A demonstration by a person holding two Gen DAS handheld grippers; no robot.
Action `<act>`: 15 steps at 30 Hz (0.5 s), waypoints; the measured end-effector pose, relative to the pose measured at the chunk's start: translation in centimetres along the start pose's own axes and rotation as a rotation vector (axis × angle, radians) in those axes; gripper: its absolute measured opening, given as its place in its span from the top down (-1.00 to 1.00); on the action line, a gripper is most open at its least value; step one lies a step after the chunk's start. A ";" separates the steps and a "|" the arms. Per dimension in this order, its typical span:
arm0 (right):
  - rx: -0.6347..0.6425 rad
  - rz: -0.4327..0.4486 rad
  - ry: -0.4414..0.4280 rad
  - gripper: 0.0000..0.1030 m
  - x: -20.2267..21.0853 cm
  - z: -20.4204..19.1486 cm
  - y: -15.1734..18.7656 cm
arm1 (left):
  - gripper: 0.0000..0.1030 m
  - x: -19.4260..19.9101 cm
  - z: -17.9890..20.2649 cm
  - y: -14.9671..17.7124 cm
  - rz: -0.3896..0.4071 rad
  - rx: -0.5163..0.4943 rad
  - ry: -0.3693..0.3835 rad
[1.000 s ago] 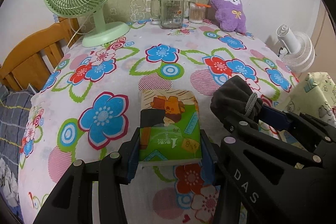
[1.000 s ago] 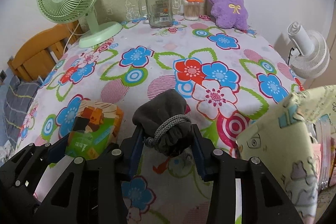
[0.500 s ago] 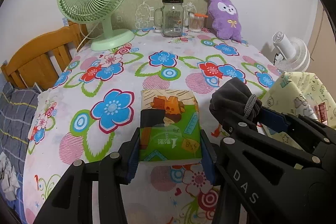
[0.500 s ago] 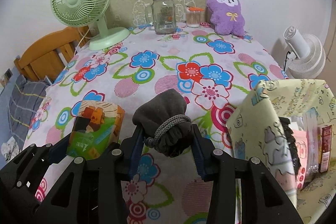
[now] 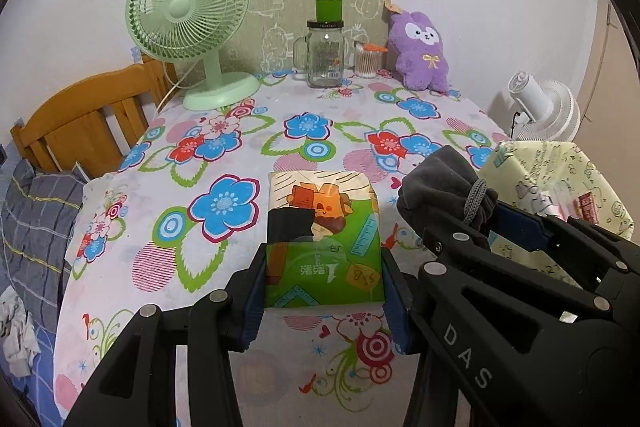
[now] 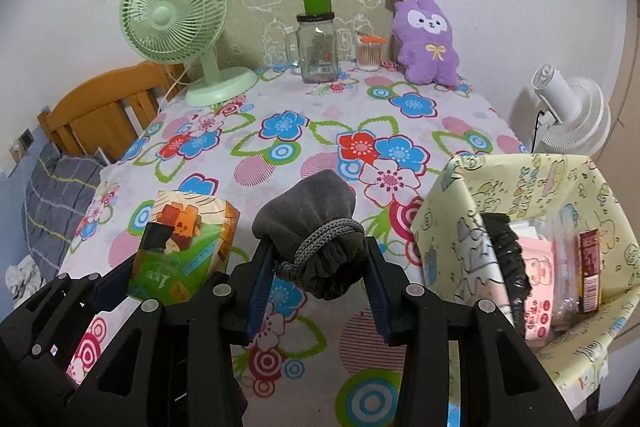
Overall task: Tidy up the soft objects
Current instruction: 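Lift and carry the green toy box and grey pouch toward the yellow-green box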
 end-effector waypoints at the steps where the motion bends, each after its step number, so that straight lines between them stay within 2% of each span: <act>1: 0.002 0.004 0.000 0.10 0.3 0.0 0.0 | -0.01 0.3 0.0 0.0 0.004 0.001 0.000; 15: 0.032 0.074 -0.010 0.10 5.4 -0.5 -0.8 | -0.01 5.0 0.5 -0.9 0.079 0.001 -0.007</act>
Point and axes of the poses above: each gripper's, at about its wrist camera, not at the fingertips, and x roughly against the way its jaws point, z to its right, y to its underside, the point moved 5 cm from there along -x, roughly the way its jaws point, and after that the axes turned 10 degrees about -y, right-handed, at the moved point
